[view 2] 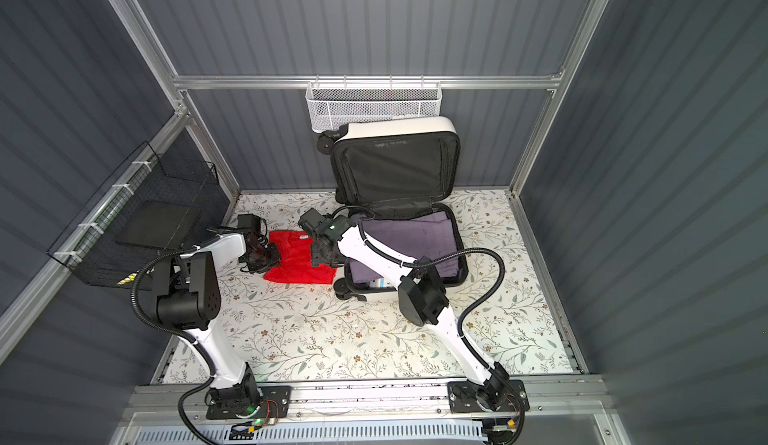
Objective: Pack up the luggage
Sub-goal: 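Move the right gripper to the red T-shirt and grasp its edge nearest the suitcase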
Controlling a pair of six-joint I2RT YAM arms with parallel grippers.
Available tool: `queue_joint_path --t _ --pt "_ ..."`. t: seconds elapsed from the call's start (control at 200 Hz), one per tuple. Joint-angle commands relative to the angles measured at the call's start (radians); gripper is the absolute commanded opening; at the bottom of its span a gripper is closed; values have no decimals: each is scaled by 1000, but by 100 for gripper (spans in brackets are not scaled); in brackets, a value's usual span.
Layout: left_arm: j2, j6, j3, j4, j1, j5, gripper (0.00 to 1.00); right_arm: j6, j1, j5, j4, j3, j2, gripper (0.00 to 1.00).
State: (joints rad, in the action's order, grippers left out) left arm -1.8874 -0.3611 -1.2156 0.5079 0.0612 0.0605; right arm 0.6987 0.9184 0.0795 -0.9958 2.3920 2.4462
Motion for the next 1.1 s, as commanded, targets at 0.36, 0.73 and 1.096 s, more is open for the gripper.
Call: queue_joint_path --t 0.36,0.73,1.096 --pt "36 -45 91 78 34 -159 3 14 28 25 -10 39 69 66" --pt "60 -47 124 70 40 -160 3 27 46 -13 21 62 127 67" --pt "70 -47 130 64 40 -148 3 50 46 -49 56 76 174 67"
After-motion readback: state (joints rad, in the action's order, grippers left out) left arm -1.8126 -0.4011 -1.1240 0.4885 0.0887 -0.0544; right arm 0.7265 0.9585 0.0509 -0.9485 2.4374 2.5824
